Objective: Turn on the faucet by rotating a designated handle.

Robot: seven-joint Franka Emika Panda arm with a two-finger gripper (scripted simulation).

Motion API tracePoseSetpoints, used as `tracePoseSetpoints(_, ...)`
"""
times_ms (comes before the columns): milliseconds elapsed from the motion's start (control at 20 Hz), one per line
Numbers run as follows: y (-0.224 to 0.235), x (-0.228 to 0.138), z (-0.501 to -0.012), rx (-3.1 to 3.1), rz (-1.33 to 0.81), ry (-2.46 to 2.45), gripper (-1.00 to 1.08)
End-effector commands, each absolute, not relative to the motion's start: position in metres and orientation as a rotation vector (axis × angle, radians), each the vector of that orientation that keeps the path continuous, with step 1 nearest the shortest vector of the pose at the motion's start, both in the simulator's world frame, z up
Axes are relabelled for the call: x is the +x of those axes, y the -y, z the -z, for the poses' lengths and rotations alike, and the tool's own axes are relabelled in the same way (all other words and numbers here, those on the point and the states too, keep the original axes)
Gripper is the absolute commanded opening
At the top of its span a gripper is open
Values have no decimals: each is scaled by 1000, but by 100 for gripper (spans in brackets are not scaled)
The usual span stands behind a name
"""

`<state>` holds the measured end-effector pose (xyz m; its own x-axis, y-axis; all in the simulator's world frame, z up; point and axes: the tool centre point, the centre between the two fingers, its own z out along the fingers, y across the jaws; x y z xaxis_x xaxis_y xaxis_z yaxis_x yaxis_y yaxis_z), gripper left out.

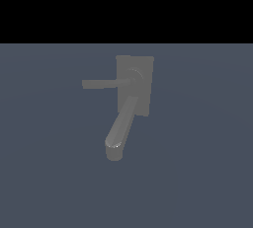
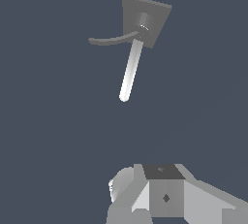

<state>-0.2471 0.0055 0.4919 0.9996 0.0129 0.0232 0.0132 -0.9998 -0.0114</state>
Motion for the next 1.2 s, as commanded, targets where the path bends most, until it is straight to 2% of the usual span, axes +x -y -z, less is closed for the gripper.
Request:
tracePoseSetpoints(0,-6,-247,-492,-3130,36,20,-100)
tracePoseSetpoints(600,4,-242,-506,-3281,150,-15,-100)
tracePoseSetpoints(1150,14,-228,-553,-3656,484,-86,-100)
